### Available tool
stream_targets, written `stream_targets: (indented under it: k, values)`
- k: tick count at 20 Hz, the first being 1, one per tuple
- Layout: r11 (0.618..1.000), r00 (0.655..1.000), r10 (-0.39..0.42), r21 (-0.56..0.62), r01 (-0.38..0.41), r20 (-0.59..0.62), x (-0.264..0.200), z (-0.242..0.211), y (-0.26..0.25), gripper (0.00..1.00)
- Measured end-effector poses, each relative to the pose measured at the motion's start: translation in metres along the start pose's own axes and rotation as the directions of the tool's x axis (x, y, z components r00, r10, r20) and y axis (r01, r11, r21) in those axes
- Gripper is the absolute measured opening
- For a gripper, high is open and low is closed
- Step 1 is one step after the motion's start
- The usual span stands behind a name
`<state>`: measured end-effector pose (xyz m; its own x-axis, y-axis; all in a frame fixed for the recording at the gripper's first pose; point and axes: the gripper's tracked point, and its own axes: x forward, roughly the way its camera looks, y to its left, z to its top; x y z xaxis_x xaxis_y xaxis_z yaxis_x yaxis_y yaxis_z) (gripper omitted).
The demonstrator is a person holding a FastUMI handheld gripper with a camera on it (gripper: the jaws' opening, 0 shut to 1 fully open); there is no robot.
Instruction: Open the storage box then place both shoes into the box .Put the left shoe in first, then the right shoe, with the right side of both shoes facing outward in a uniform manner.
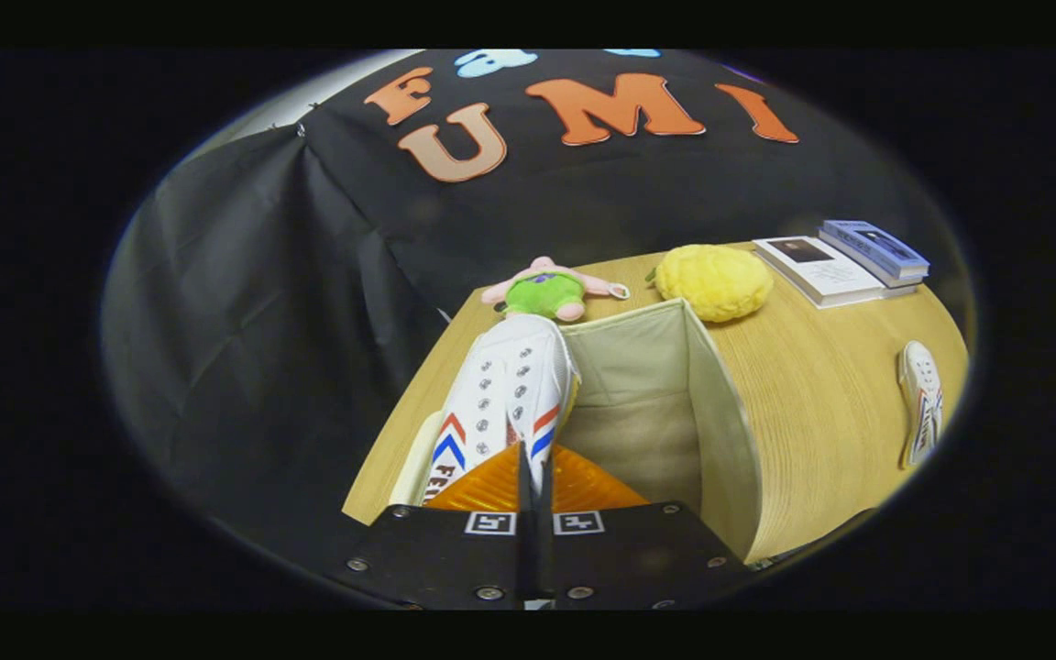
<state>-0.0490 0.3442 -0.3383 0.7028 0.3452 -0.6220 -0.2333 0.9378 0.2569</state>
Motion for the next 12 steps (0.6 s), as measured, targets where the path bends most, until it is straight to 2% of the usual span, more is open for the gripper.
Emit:
stream_targets:
  k: [3, 8, 9, 12]
  values:
    - [1.0, 1.0, 0.012, 0.011, -0.011, -0.027, 0.003, 0.001, 0.001, 0.08]
    - [1.0, 1.0, 0.005, -0.029, -0.004, 0.011, -0.003, 0.028, -0.009, 0.95]
    - [1.0, 1.0, 0.005, -0.029, -0.005, 0.026, -0.006, 0.036, -0.014, 0.98]
    - [1.0, 0.996, 0.007, -0.028, -0.005, 0.086, -0.021, 0.063, -0.03, 0.98]
